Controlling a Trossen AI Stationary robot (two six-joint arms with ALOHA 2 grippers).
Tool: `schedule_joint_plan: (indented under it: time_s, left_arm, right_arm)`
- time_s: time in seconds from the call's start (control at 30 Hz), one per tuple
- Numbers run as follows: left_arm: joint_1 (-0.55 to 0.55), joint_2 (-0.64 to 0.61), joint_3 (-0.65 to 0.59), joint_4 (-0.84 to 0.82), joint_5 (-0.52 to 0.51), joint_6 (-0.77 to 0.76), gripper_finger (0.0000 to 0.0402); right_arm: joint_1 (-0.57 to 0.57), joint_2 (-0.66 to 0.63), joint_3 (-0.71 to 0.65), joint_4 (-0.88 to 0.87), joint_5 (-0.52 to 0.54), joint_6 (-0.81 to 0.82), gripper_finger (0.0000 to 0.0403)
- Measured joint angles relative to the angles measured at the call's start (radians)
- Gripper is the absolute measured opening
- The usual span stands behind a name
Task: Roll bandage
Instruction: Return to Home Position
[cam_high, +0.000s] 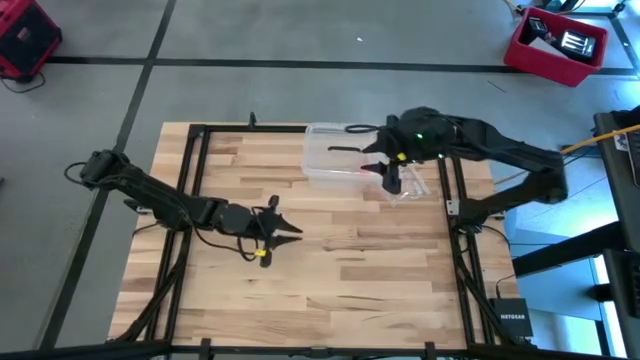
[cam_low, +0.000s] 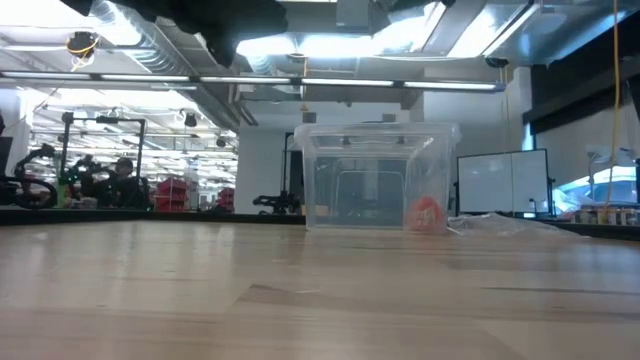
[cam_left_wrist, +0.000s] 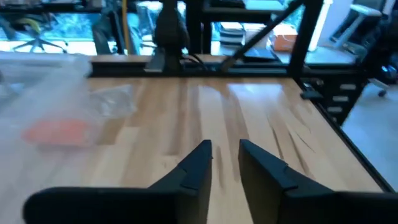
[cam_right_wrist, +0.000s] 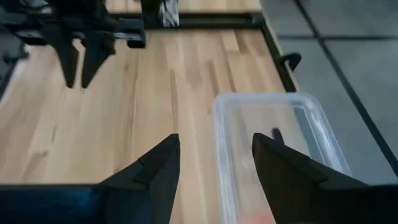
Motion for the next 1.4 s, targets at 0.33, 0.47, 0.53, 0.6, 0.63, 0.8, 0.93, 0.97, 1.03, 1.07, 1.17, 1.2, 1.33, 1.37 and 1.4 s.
schedule_joint_plan:
  time_s: [0.33, 0.47, 0.53, 0.6, 0.63, 0.8, 0.93, 0.97, 1.03, 1.07, 1.17, 1.2, 1.33, 1.37, 1.4]
  left_arm:
    - [0.109, -0.152, 0.0, -0.14, 0.084, 0.032, 0.0006]
    - [0.128, -0.218, 0.0, -0.209, 0.084, 0.047, 0.0003]
    - [0.134, -0.249, -0.021, -0.183, 0.088, 0.06, 0.0004]
    - [0.146, -0.287, -0.077, -0.116, 0.125, 0.063, 0.0002]
    - [0.155, -0.308, -0.105, -0.087, 0.149, 0.053, 0.0001]
    - [0.199, -0.423, -0.225, -0.052, 0.168, -0.015, 0.0001]
    - [0.221, -0.51, -0.286, -0.053, 0.169, -0.055, 0.0002]
    - [0.223, -0.528, -0.298, -0.054, 0.169, -0.06, 0.0003]
    - [0.224, -0.566, -0.327, -0.059, 0.169, -0.064, 0.0002]
    - [0.224, -0.584, -0.341, -0.056, 0.169, -0.066, 0.0001]
    - [0.224, -0.639, -0.384, -0.053, 0.162, -0.085, 0.0002]
    - [0.224, -0.655, -0.394, -0.052, 0.162, -0.091, 0.0002]
    - [0.224, -0.705, -0.423, -0.054, 0.16, -0.109, 0.0003]
    - [0.224, -0.718, -0.428, -0.054, 0.16, -0.109, 0.0003]
    - [0.224, -0.731, -0.434, -0.053, 0.159, -0.109, 0.0003]
  right_arm:
    - [0.0, -0.297, -0.451, 0.343, -0.086, 0.124, 0.0204]
    - [0.0, -0.433, -0.598, 0.438, -0.086, 0.17, 0.0182]
    - [0.0, -0.503, -0.674, 0.514, -0.084, 0.195, 0.0162]
    - [0.0, -0.569, -0.751, 0.58, -0.084, 0.223, 0.0138]
    - [0.0, -0.598, -0.788, 0.616, -0.084, 0.238, 0.0125]
    - [0.0, -0.714, -0.931, 0.706, -0.081, 0.28, 0.006]
    - [0.0, -0.779, -1.0, 0.742, -0.064, 0.285, 0.0013]
    - [0.0, -0.794, -1.012, 0.745, -0.064, 0.284, 0.0007]
    - [0.0, -0.821, -1.04, 0.743, -0.062, 0.284, 0.0007]
    - [0.0, -0.835, -1.054, 0.749, -0.056, 0.284, 0.001]
    - [0.0, -0.882, -1.103, 0.77, -0.055, 0.285, 0.0011]
    - [0.0, -0.9, -1.117, 0.779, -0.055, 0.285, 0.0008]
    - [0.0, -0.968, -1.161, 0.791, -0.048, 0.294, 0.0006]
    - [0.0, -0.985, -1.172, 0.793, -0.043, 0.302, 0.0008]
    - [0.0, -1.005, -1.19, 0.8, -0.033, 0.309, 0.0008]
